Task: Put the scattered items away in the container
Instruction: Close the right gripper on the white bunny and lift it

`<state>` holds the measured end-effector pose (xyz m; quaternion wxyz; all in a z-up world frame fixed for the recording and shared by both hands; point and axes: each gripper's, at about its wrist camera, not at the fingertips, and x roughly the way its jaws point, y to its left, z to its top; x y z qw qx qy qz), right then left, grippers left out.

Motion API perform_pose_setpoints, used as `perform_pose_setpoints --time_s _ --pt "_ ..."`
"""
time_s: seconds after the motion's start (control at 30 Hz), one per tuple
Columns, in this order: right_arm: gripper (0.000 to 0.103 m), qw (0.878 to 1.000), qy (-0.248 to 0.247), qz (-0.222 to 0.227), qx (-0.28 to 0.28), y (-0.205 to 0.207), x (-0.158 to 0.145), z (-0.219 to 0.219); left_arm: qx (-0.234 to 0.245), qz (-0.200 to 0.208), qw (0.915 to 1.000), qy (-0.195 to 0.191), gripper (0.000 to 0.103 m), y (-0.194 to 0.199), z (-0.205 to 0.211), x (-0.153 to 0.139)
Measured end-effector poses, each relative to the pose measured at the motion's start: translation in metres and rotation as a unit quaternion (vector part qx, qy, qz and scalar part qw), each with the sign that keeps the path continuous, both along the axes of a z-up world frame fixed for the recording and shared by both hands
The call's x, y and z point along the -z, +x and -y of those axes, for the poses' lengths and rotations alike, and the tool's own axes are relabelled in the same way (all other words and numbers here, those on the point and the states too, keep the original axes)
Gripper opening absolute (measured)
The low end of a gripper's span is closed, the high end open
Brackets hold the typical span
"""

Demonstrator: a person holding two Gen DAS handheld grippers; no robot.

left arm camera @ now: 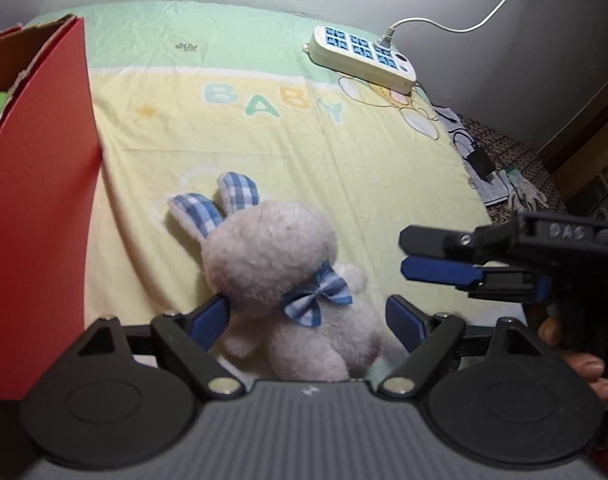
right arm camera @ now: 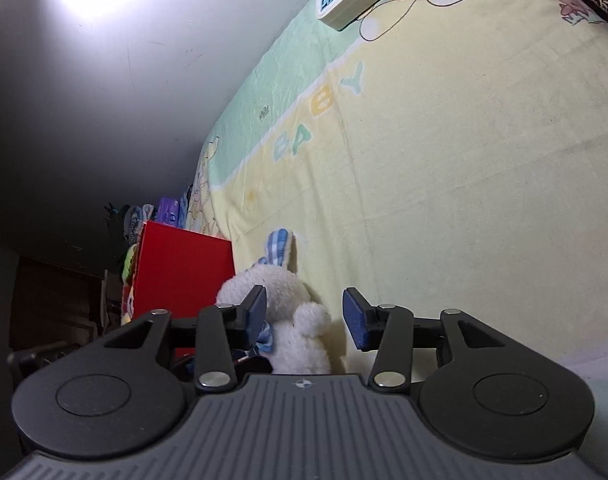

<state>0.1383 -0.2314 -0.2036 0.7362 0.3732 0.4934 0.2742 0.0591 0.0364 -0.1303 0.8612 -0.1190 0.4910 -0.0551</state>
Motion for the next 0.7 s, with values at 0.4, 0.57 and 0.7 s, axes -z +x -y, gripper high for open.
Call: perform_pose_setpoints --time_s 0.4,0.57,0.7 --pt "0.066 0.998 0.013 -0.025 -0.063 0.023 0.022 -0.047 -0.028 -0.017 0.9994 0.002 0.081 0.008 -0.002 0.021" --pt "0.065 0.996 0.041 -0.05 -0.066 0.018 0.03 -0.042 -0.028 -0.023 0.9993 0.006 0.08 0.014 0.001 0.026" --pt "0.057 0.996 0.054 -0.054 -0.056 0.01 0.03 -0.035 -0.018 -0.025 0.9994 0.018 0.08 0.014 0.008 0.027"
